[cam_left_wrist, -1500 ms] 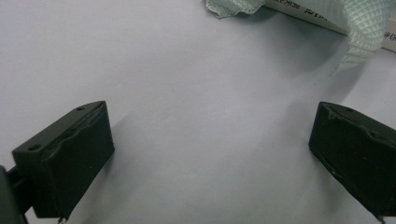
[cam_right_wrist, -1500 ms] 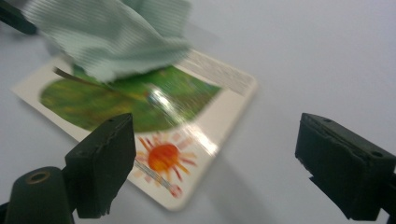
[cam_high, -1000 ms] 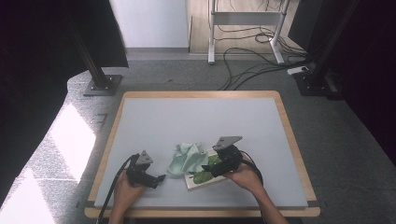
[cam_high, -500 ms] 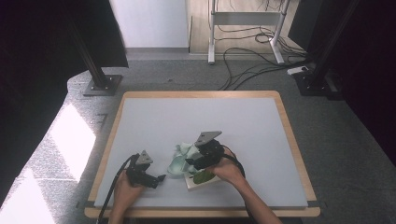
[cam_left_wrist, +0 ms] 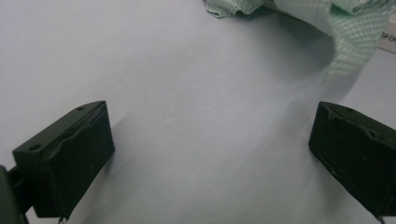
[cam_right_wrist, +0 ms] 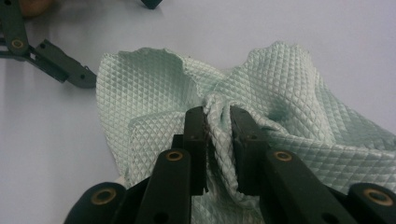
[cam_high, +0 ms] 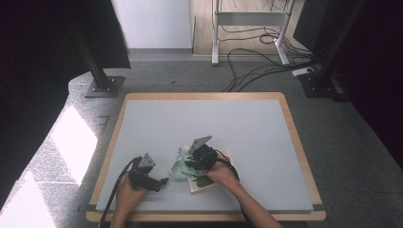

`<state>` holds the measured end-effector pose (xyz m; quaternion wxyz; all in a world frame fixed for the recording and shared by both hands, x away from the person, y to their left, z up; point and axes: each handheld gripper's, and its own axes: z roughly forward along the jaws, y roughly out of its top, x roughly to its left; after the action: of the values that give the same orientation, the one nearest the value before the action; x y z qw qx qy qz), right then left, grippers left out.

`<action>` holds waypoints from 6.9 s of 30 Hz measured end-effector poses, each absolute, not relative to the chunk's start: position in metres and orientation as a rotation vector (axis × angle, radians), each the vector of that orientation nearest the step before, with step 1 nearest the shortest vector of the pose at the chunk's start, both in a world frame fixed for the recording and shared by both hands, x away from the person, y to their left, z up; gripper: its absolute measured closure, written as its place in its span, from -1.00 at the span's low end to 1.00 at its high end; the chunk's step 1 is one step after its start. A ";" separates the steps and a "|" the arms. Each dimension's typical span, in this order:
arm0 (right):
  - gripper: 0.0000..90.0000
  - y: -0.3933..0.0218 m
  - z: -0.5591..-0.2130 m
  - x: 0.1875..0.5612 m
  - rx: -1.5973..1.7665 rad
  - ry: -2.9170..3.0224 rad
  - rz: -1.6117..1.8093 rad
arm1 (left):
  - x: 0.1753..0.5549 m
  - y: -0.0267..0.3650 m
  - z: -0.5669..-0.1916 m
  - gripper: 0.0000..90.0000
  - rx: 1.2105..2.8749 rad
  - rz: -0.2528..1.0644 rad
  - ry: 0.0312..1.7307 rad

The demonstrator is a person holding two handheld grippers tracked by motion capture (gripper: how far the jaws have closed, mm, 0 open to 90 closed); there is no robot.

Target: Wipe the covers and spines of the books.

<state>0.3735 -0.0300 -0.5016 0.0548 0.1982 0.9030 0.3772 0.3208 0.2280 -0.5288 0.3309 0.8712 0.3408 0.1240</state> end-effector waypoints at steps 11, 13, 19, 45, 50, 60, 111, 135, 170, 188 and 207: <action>0.75 -0.013 -0.501 0.376 0.568 2.734 1.132 | 0.321 0.228 -0.529 -1.00 2.278 0.326 0.890; 0.77 -0.018 -0.502 0.378 0.597 2.731 1.145 | 0.321 0.228 -0.529 -1.00 2.278 0.326 0.890; 0.78 -0.035 -0.503 0.383 0.651 2.716 1.142 | 0.321 0.228 -0.529 -1.00 2.277 0.326 0.890; 0.79 -0.124 -0.506 0.403 0.888 2.595 1.088 | 0.321 0.228 -0.529 -1.00 2.276 0.326 0.891; 0.78 -0.140 -0.507 0.404 0.922 2.576 1.077 | 0.321 0.228 -0.529 -1.00 2.276 0.325 0.891; 0.78 -0.158 -0.506 0.403 0.962 2.558 1.043 | 0.321 0.228 -0.529 -1.00 2.276 0.326 0.892; 0.78 -0.098 -0.504 0.362 0.683 2.731 1.141 | 0.321 0.228 -0.529 -1.00 2.276 0.326 0.891; 0.77 -0.036 -0.504 0.352 0.515 2.824 1.214 | 0.321 0.228 -0.529 -1.00 2.278 0.325 0.889; 0.81 -0.097 -0.507 0.345 0.626 2.802 1.238 | 0.321 0.228 -0.529 -1.00 2.276 0.327 0.890; 0.81 -0.176 -0.510 0.349 0.846 2.681 1.187 | 0.321 0.228 -0.529 -1.00 2.276 0.327 0.890; 0.78 -0.189 -0.510 0.322 0.845 2.680 1.183 | 0.321 0.228 -0.529 -1.00 2.276 0.326 0.890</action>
<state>0.3224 -0.1887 -0.5097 0.0464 0.2769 0.8780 0.3877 0.3207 0.2278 -0.5290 0.3316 0.8709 0.3407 0.1247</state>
